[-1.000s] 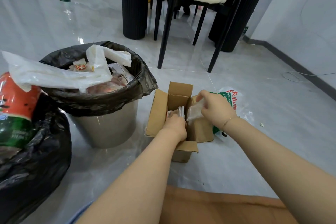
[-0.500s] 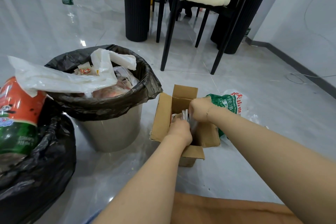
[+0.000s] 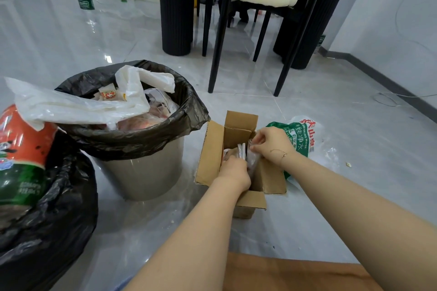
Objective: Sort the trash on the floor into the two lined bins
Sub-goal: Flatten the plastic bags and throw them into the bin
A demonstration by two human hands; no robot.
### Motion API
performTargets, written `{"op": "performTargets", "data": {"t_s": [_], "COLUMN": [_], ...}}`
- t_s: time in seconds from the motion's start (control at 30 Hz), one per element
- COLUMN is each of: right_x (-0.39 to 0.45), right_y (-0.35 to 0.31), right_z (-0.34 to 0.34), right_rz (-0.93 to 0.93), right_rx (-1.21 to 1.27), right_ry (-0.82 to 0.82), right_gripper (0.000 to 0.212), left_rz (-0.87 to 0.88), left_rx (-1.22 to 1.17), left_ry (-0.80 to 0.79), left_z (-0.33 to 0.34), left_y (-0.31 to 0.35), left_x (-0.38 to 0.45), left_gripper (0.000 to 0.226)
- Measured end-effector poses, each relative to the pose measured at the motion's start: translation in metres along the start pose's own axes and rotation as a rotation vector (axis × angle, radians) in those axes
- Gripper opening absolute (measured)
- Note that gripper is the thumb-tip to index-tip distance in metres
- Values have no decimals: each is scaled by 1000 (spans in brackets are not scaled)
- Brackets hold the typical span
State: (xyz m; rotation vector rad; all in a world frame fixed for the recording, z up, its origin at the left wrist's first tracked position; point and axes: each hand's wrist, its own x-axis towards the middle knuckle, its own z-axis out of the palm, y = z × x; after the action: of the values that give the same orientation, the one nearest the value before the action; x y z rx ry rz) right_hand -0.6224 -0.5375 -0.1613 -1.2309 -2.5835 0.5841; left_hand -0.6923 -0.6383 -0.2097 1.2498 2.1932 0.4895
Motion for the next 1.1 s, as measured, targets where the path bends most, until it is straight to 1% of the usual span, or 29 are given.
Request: {"op": "performTargets", "data": {"t_s": [0.07,0.13,0.23,0.3,0.33,0.37,0.4,0.43,0.5,0.57,0.63,0.7,0.77,0.8,0.83,0.9,0.93,0.97,1.0,1.03,1.07,1.1], "right_x": [0,-2,-6,-10,-13,-15,-20,-24,-34,-46,-54,-57,-56,-55,-55,-56,-56,-55,-53,-51,-48,-45], "right_y": [1,1,6,11,13,14,16,18,23,38,59,83,108,118,127,138,144,148,152,156,161,165], "right_z": [8,14,15,9,6,3,-2,-5,-17,-29,-34,-33,-26,-22,-17,-4,4,11,18,23,27,29], "right_rz": [-21,-74,-140,-142,-132,-118,-104,-94,4,146,268,390,481,496,489,442,420,397,370,344,312,281], "right_rx": [-98,-223,-375,-458,-457,-409,-319,-189,126,400,543,570,504,409,281,39,-65,-165,-267,-362,-442,-503], "right_ry": [-4,-3,-35,-79,-102,-128,-140,-120,27,208,291,284,216,163,108,18,-4,-12,-8,5,28,43], "right_gripper": [3,9,15,17,19,20,21,22,21,22,25,24,24,30,40,65,77,86,89,86,78,65], "left_rz": [-20,-35,-13,4,10,14,26,36,44,24,34,81,165,202,219,222,215,205,198,197,202,210], "left_rx": [-53,-92,-55,-7,7,17,29,44,57,27,25,65,59,37,31,132,199,248,273,273,267,259], "left_ry": [21,24,8,6,8,8,6,-1,-13,4,61,94,18,-57,-139,-253,-265,-242,-204,-160,-122,-92], "left_z": [2,2,4,5,5,3,1,-2,-11,-21,-32,-39,-38,-34,-27,-11,-2,3,7,9,12,14], "left_y": [-1,0,2,5,6,6,7,7,6,8,14,25,40,45,49,50,50,49,49,50,50,51], "left_x": [1,0,-2,-4,-4,-5,-6,-7,-10,-13,-19,-29,-39,-43,-46,-48,-44,-40,-35,-31,-28,-25], "left_gripper": [41,42,40,36,35,34,35,38,44,43,38,43,59,68,79,98,103,104,102,99,95,93]}}
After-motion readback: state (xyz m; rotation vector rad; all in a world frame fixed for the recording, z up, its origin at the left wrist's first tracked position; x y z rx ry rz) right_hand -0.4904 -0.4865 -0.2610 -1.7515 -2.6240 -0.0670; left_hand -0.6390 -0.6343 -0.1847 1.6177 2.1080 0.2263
